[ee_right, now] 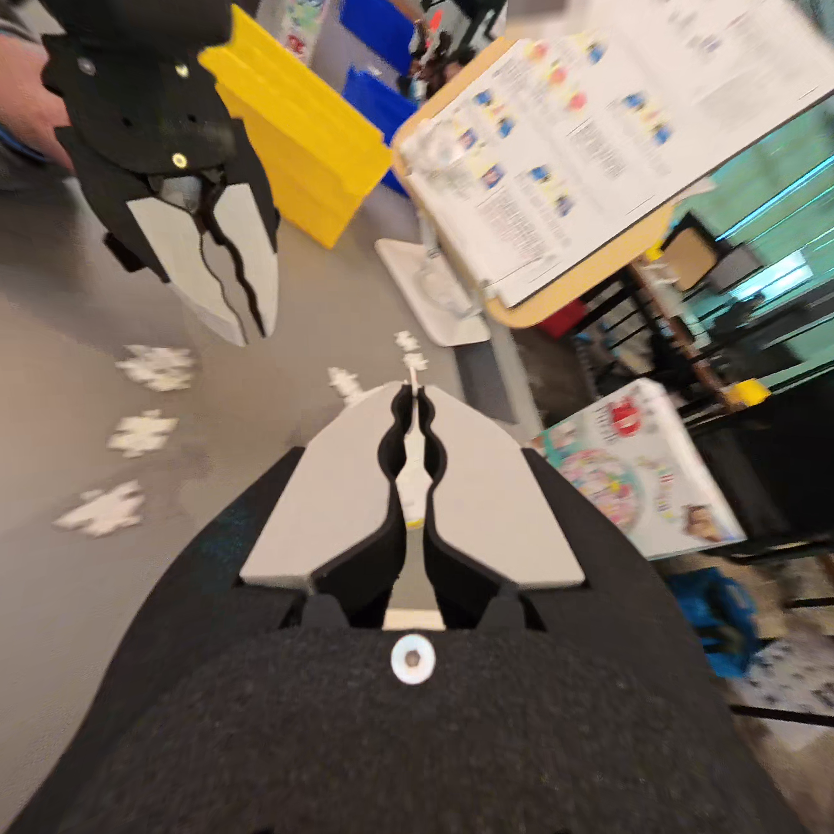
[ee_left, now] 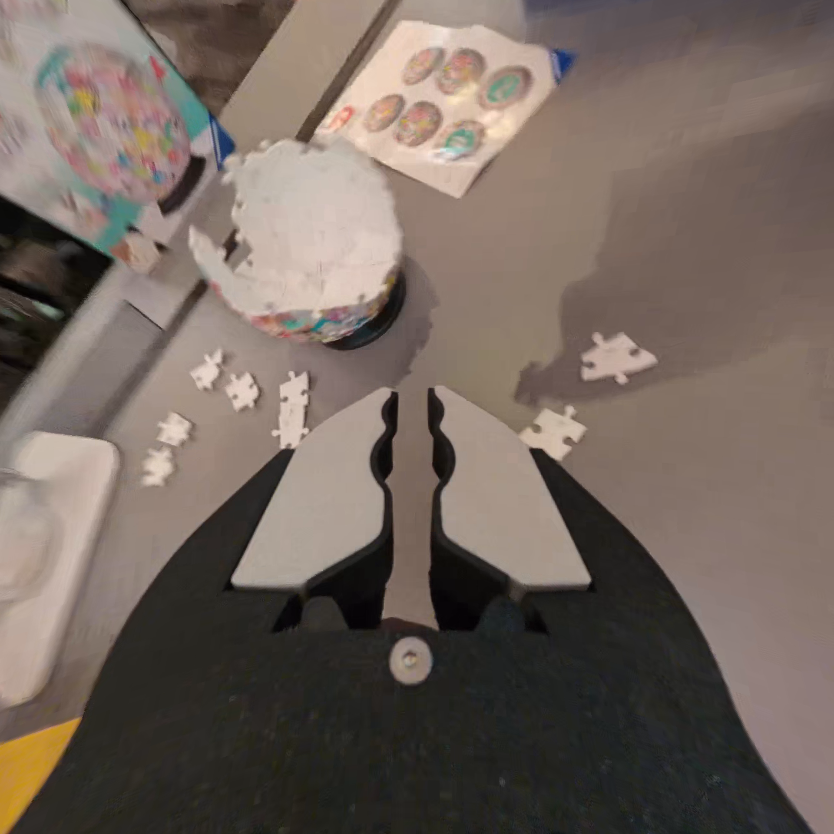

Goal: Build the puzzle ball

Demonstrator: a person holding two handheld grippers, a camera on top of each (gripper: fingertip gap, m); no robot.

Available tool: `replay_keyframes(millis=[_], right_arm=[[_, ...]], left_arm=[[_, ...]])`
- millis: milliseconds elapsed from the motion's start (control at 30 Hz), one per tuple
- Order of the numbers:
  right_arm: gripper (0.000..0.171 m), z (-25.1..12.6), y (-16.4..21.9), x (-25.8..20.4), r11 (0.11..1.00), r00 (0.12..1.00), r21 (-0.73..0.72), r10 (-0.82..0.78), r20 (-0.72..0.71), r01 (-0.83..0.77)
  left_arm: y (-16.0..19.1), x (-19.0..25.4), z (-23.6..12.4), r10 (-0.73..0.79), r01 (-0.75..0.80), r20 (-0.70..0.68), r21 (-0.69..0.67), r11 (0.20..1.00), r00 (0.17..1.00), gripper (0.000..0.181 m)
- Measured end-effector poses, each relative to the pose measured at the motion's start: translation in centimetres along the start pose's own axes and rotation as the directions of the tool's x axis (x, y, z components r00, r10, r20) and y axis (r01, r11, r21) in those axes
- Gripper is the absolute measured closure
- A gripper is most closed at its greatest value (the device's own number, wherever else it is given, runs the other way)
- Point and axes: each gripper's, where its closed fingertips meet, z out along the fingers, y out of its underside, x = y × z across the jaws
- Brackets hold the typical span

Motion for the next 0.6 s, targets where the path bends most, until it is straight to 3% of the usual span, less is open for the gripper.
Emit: replay_keyframes(millis=[67,200,267,367,467,600], right_arm=[[0.169,2.6,0.2,3.2,0.999,0.999,0.015,-0.048,-0.025,0.048],[0.169,8.8,3.2,5.4,0.998,0.989,0.025,0.045,0.138,-0.049],[0.169,10.7,3.8,5.9,0.992,0.973,0.054,0.102,0.206,-0.116],[0.169,11.5,2.0,7.3,0.949,0.941,0.199,0.183,0.285,-0.245],[0.169,11.9,0.9,8.1,0.909,0.902,0.254,0.224,0.369,-0.330],[0.169,12.0,0.8,8.5,0.904,0.872,0.240,0.226,0.434,-0.354]], left_arm=[[0.3,-3.9,1.3,-0.179,0.183,-0.070,0.047,0.982,0.981,0.167],[-2.0,-9.2,2.8,-0.409,0.454,-0.308,0.089,0.887,0.859,0.156],[-5.3,-10.8,2.1,-0.368,0.468,-0.402,0.186,0.864,0.839,0.147],[-8.1,-12.7,2.6,-0.251,0.366,-0.400,0.241,0.899,0.881,0.144],[-10.0,-13.3,4.3,-0.151,0.277,-0.400,0.278,0.920,0.904,0.136],[-11.5,-14.0,5.1,-0.104,0.258,-0.372,0.394,0.882,0.922,0.171]])
